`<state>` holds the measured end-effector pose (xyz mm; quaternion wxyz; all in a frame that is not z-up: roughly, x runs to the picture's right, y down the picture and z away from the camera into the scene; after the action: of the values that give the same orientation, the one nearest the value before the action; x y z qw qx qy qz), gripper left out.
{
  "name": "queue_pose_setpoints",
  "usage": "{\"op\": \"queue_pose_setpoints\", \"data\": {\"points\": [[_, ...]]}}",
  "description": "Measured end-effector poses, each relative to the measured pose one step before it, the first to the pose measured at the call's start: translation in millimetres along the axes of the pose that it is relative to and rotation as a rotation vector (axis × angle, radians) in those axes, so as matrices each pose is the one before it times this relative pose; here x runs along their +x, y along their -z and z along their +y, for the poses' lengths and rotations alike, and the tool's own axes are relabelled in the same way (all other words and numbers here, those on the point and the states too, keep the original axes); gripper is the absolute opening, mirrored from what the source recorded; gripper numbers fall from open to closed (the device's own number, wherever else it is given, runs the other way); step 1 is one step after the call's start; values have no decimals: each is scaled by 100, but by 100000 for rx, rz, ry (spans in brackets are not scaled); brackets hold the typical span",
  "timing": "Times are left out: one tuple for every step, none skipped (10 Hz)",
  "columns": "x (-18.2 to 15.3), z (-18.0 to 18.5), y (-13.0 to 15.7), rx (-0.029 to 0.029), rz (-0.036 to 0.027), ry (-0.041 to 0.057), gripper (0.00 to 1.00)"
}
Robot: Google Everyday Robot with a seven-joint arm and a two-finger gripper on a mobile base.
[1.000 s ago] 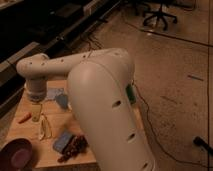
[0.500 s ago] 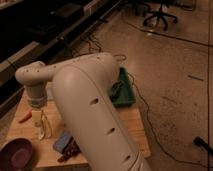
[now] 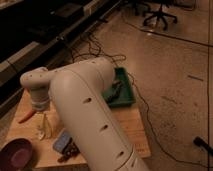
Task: Place banana in paper cup
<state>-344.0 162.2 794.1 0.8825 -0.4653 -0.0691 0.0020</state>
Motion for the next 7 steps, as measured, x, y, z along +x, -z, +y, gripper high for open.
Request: {"op": "queue_pose_setpoints", "data": {"points": [[143, -134, -896, -1006, 397, -512, 80], [5, -226, -562, -356, 29, -356, 80], [24, -218, -615, -517, 255, -253, 80], [-36, -111, -249, -361, 229, 47, 80], [-95, -186, -205, -692, 409, 384, 80], [-307, -83, -232, -752, 209, 712, 76], [-314, -24, -166, -590, 120, 652, 69]]}}
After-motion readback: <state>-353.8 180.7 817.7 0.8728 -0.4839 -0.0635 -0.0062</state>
